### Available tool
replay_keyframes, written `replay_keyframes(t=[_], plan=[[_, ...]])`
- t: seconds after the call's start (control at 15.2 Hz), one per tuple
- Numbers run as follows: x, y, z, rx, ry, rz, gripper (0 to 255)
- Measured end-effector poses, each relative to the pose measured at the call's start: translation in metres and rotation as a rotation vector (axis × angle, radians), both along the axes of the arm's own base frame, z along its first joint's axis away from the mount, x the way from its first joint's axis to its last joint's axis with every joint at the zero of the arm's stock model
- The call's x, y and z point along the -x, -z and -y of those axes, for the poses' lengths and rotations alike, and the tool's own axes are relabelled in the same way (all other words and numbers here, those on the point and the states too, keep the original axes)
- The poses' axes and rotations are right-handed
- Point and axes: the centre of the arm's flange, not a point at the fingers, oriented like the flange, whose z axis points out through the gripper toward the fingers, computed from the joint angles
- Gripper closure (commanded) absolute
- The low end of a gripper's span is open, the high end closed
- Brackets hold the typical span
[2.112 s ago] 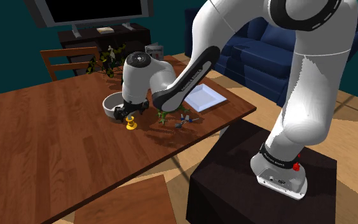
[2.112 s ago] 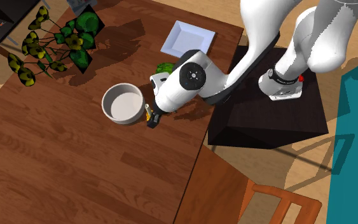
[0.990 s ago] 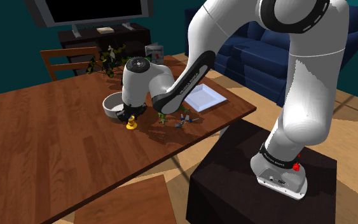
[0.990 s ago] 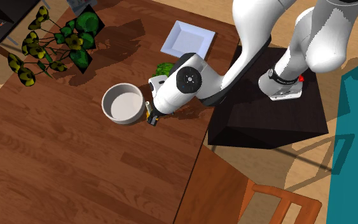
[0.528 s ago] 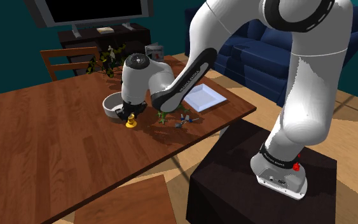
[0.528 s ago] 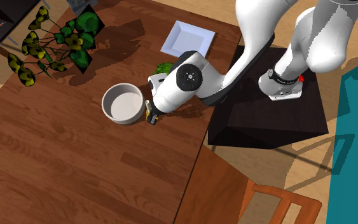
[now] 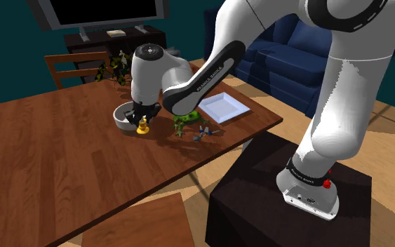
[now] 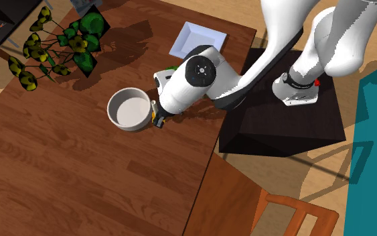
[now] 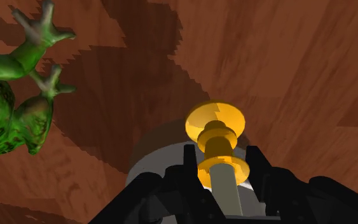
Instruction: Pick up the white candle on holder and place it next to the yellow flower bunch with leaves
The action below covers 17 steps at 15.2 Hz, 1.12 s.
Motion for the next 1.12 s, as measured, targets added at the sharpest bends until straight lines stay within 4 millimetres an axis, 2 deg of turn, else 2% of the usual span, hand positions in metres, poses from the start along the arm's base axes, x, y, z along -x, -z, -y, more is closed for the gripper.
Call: replay_keyframes(t=[1.12], plan=[[-0.002, -0.09, 0.0, 0.0, 0.0, 0.0, 255]])
